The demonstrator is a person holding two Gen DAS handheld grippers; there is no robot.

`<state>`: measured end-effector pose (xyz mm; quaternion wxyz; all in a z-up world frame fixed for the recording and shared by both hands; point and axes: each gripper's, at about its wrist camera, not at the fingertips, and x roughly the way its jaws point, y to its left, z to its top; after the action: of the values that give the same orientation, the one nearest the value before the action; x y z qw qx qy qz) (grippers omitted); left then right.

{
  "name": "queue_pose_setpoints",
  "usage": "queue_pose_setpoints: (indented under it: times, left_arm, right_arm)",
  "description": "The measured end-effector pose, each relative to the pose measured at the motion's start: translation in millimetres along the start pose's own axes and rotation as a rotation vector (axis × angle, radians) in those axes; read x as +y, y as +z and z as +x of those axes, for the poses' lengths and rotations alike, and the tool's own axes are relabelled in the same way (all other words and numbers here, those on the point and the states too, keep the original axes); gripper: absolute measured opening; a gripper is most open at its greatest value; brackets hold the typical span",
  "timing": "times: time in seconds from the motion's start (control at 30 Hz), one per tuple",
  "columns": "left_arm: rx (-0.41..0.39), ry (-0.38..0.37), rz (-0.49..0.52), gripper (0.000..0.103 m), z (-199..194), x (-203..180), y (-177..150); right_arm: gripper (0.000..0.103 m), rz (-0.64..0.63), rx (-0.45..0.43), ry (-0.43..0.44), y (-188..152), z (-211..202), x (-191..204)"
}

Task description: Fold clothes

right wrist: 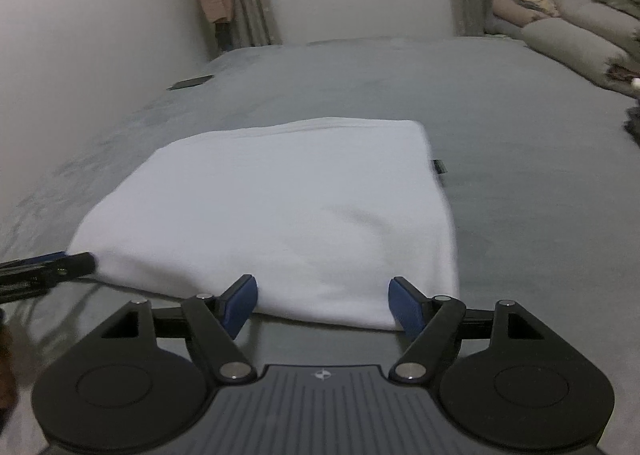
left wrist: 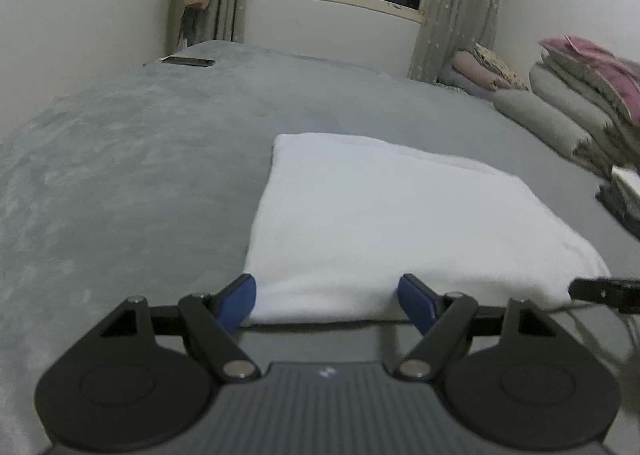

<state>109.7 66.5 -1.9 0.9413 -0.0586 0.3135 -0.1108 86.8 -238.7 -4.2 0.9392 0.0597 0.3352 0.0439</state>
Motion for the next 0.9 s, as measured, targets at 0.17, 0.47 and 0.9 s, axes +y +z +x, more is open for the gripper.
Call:
queue_pose_setpoints:
  times: [0.17,0.47,0.9]
  left_arm:
    - [-0.045,0.006,0.021,0.082,-14.5,-8.1,9.3]
    - [-0.018,0.007,0.082,0.085,6.1,-35.9,1.1]
    - [0.009,0.035,0.051,0.087,12.4,-27.3,-3.4]
  right_arm:
    - [0.07,0.066,-0.011,-0.035,5.1,-8.7,-17.7]
    - [0.072,0.043,-0.063,-0.077,9.3,-15.2,-3.0]
    - [0.074,-0.025,-0.009,-0.114,1.0,-8.7,7.1]
